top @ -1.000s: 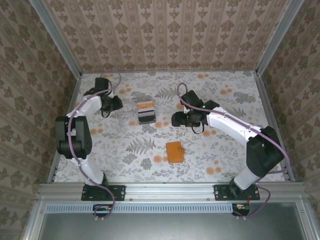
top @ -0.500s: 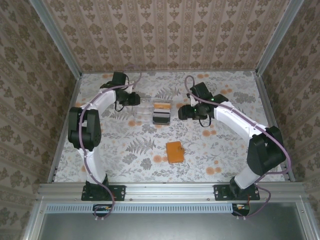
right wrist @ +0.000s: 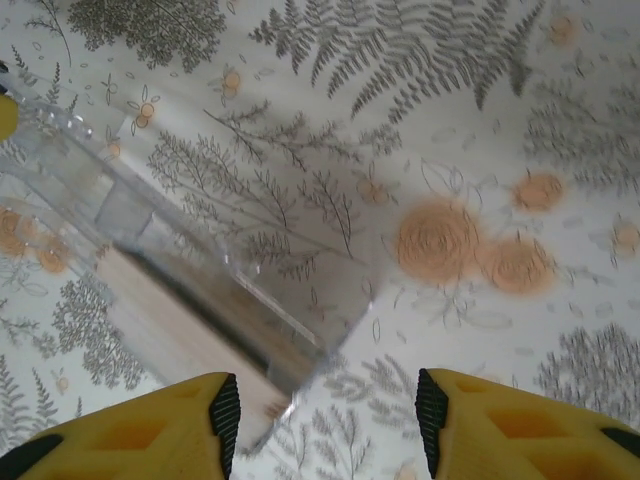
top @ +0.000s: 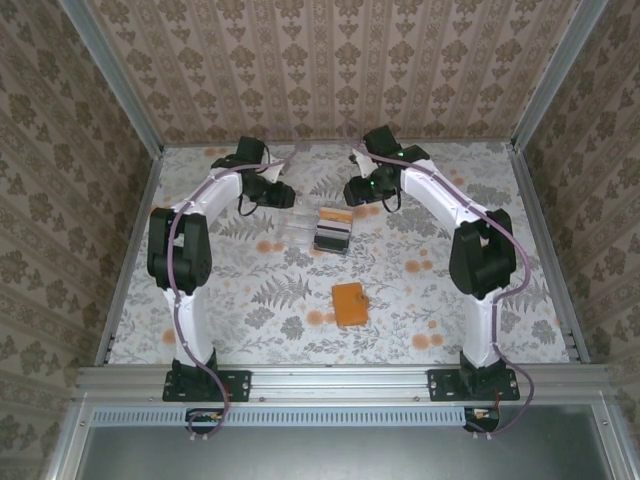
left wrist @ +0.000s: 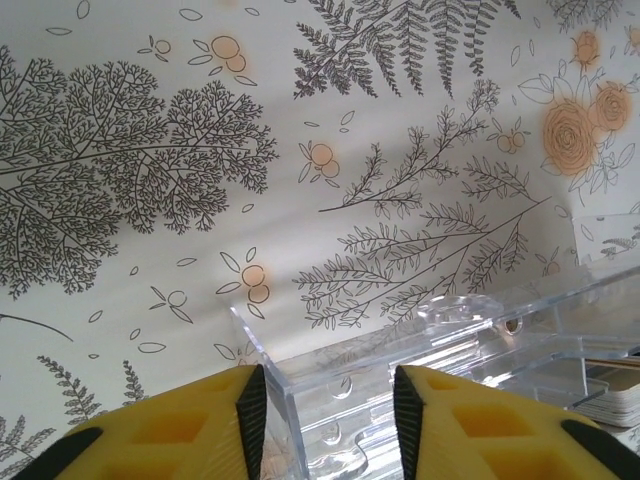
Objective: Put the credit cards into the card holder
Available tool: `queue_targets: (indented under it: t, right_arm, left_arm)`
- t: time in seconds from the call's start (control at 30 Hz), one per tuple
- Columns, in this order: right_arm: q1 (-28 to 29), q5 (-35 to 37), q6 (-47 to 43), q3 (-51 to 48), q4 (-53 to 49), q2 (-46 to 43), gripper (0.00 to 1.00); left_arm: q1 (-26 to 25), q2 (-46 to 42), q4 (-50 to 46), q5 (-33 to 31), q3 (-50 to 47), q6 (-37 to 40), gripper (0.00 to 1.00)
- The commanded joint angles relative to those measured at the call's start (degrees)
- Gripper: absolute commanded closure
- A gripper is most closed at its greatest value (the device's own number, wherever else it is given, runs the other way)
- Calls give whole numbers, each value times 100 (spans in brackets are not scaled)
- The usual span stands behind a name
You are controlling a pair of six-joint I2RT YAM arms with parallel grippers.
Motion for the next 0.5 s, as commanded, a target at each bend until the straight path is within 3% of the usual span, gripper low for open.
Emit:
queue_targets:
  t: [0.0, 0.23, 0.47]
  right_arm:
    - [-18, -198, -543, 700, -679, 457, 48]
    - [-13, -508, -854, 1703, -1244, 1224, 56]
    - [-10, -883, -873, 1742, -1282, 1376, 57]
  left_arm:
    - [-43, 39, -149, 141, 205, 141, 55]
    - [-30, -320, 90, 93, -79, -74, 42]
    - [10, -890, 490, 107, -608, -390, 35]
